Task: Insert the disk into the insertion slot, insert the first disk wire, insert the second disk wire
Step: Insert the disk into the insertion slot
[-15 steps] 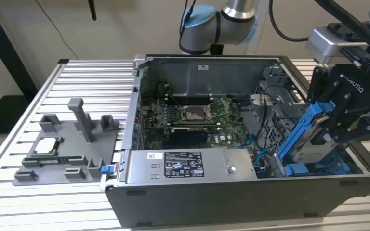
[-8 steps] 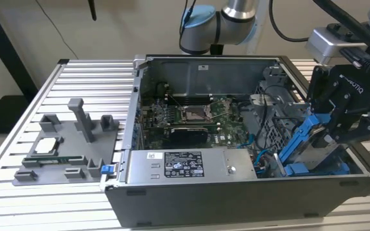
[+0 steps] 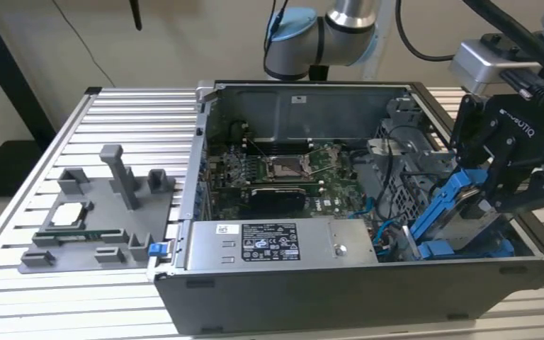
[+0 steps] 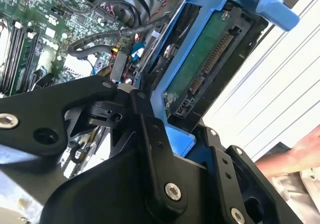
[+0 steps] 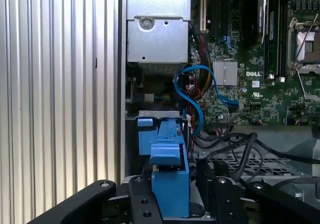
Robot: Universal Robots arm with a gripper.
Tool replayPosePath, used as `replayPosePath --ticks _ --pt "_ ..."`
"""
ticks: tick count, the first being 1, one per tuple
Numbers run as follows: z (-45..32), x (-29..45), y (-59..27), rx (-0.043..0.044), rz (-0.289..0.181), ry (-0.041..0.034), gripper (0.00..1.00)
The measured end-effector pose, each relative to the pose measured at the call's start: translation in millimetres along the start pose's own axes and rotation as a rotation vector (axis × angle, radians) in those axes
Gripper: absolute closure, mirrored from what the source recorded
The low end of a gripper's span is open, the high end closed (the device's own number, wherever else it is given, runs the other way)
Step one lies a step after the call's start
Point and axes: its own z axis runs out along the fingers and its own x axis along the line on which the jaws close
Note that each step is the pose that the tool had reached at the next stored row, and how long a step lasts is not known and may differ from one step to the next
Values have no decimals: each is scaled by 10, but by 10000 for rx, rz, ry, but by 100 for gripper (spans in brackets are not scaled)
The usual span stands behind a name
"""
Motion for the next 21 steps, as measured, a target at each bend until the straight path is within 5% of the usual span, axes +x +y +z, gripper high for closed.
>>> replayPosePath --ticks 5,6,12,13,21 --pt "0 -3 0 0 0 1 100" --pt "0 -4 0 0 0 0 0" --pt "0 -15 4 11 2 1 0" --pt "1 -19 5 14 4 -1 100" --pt "3 -38 22 41 54 -42 100"
